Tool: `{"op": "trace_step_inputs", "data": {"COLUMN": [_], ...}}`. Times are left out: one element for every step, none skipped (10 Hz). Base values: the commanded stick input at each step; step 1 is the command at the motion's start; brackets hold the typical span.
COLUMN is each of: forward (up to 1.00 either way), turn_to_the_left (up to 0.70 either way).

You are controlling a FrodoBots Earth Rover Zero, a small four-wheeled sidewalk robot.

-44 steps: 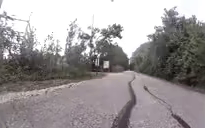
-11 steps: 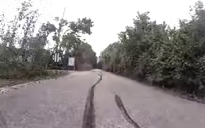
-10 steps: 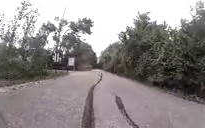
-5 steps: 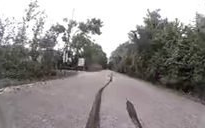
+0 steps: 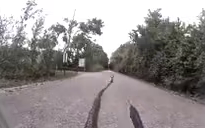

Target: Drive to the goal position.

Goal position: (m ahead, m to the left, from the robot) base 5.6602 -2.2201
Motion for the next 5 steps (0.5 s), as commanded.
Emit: {"op": "trace_step_inputs", "data": {"forward": [0.5,0.5,0.5,0.5,0.5], "turn_to_the_left": [0.0,0.0,0.0,0.0,0.0]}}
